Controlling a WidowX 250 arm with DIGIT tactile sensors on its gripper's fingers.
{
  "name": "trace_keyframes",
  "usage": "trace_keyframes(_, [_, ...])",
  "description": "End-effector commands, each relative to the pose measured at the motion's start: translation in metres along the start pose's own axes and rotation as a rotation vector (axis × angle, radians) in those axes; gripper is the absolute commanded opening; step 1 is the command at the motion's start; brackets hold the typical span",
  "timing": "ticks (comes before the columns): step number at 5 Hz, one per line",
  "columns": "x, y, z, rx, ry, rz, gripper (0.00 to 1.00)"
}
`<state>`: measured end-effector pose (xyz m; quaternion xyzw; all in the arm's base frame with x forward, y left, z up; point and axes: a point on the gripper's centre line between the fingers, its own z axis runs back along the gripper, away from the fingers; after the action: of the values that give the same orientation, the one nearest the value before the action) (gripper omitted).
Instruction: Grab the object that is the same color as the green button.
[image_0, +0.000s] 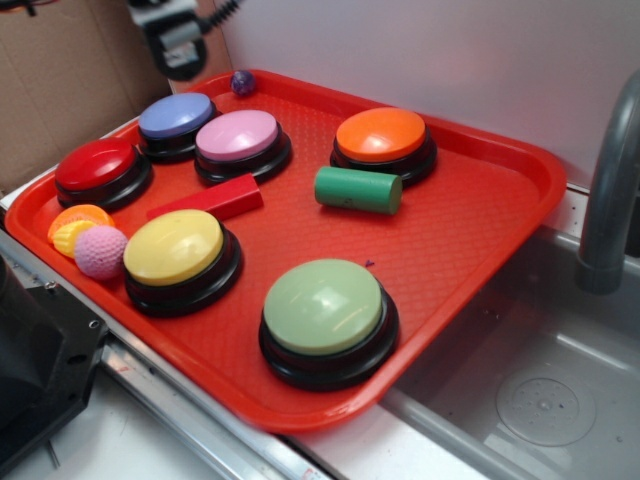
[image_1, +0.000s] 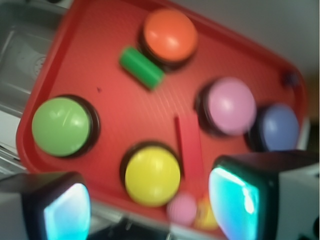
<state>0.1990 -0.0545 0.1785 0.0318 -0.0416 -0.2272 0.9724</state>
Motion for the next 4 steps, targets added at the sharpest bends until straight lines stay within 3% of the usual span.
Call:
trace_keyframes(1, [0.054, -0.011, -0.037, -0.03, -0.18, -0.444, 1.0])
trace_keyframes(4, [0.067, -0.018, -0.095, -0.117, -0.232, -0.788, 1.0])
